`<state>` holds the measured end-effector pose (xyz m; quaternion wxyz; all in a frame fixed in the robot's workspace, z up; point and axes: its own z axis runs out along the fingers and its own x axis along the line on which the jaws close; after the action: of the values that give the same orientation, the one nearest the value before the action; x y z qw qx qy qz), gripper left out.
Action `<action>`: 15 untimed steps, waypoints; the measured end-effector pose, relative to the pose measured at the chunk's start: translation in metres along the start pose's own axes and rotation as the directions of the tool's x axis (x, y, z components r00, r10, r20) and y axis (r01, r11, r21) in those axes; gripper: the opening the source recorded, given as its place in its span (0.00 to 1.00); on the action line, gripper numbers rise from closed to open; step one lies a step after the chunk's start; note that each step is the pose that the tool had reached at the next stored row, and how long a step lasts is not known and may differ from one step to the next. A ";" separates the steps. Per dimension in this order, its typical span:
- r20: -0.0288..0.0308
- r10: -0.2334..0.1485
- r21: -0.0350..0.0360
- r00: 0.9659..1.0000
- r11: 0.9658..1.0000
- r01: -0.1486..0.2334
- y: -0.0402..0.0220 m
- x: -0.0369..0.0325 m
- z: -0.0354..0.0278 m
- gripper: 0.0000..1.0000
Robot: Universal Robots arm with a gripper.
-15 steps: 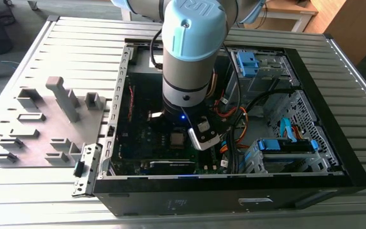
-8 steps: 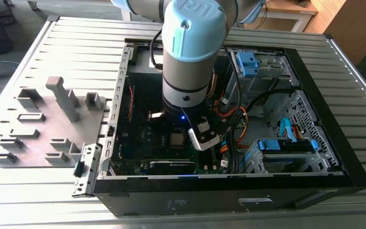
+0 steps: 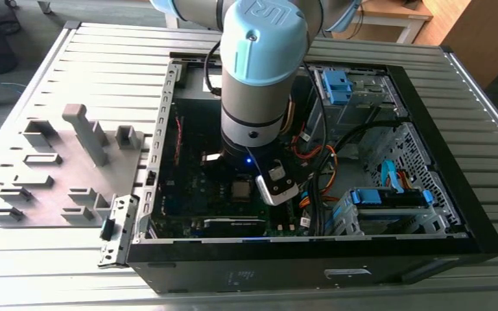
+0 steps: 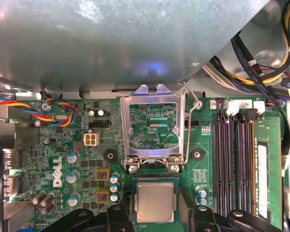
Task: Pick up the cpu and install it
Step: 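Place the cpu into insertion slot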
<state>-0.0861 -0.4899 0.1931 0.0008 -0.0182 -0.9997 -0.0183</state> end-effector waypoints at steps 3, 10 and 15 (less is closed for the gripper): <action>0.000 0.000 0.000 1.000 1.000 0.000 -0.0001 0.0000 0.0014 0.47; 0.000 0.000 0.000 1.000 1.000 0.000 -0.0006 0.0001 0.0017 0.47; 0.000 0.000 0.000 1.000 1.000 0.000 -0.0021 0.0001 0.0019 0.47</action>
<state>-0.0862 -0.4919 0.1911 0.0008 -0.0182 -0.9997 -0.0183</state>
